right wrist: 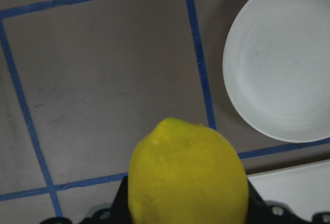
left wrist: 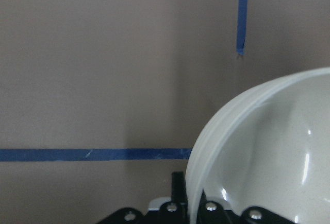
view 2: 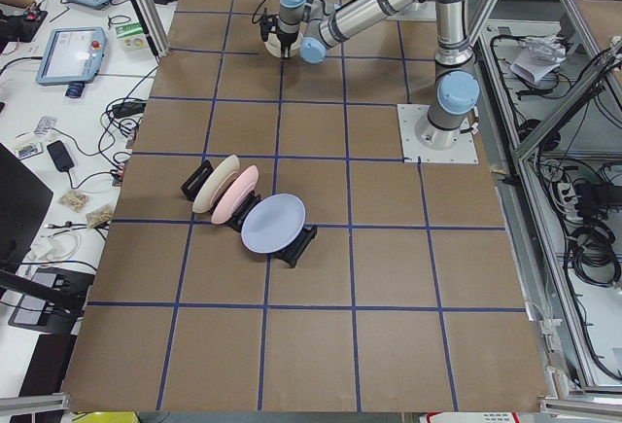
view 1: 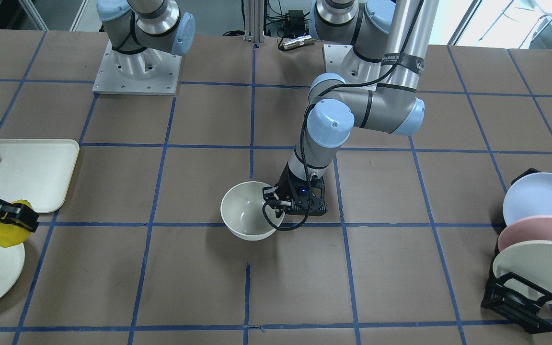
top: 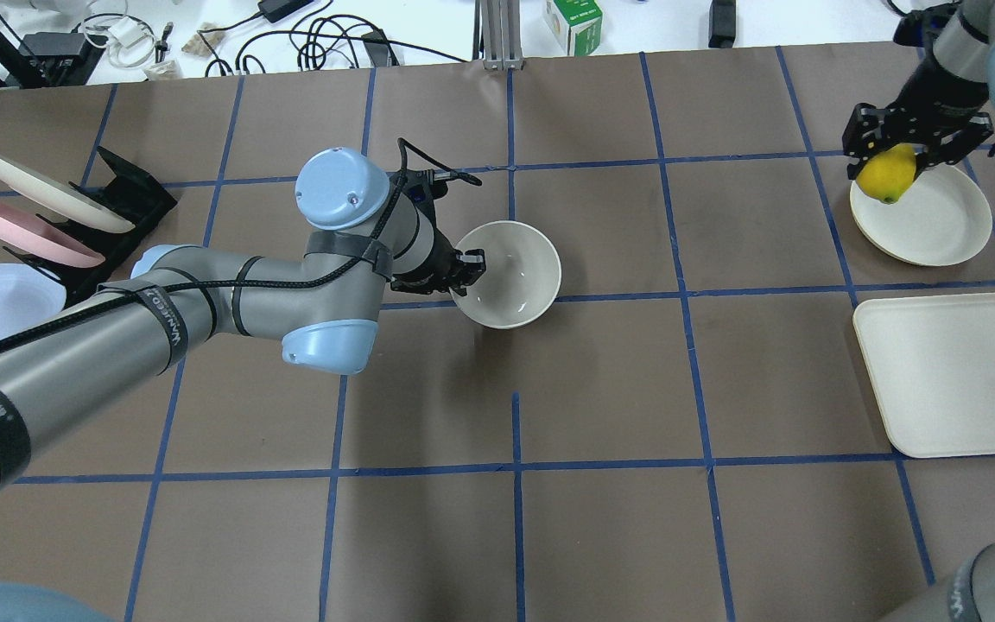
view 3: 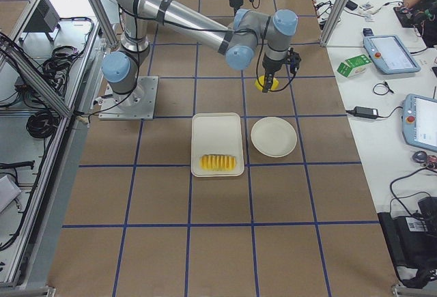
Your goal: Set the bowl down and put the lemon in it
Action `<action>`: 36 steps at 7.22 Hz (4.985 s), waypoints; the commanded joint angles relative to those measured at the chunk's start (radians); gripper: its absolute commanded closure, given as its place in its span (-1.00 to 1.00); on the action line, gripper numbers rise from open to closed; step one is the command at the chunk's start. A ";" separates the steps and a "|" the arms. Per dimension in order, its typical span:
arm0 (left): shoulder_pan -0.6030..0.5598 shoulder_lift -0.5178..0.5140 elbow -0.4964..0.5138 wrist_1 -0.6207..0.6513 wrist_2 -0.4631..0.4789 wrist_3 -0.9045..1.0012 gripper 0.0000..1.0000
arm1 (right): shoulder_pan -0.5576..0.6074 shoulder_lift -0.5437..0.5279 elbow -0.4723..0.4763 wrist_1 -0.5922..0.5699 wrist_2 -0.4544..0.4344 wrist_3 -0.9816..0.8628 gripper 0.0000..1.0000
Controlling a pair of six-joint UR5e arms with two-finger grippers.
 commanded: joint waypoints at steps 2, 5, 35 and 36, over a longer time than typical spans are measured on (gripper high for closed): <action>0.005 -0.027 0.011 0.011 0.000 0.006 -0.57 | 0.158 -0.031 0.008 0.022 0.003 0.136 1.00; 0.051 0.076 0.153 -0.214 0.000 0.047 -1.00 | 0.262 -0.030 0.009 0.019 0.033 0.272 1.00; 0.243 0.315 0.423 -0.961 0.186 0.297 -1.00 | 0.270 -0.327 0.069 0.258 0.023 0.259 -1.00; 0.243 0.315 0.422 -0.961 0.186 0.294 -1.00 | 0.276 -0.330 0.069 0.258 0.020 0.259 -1.00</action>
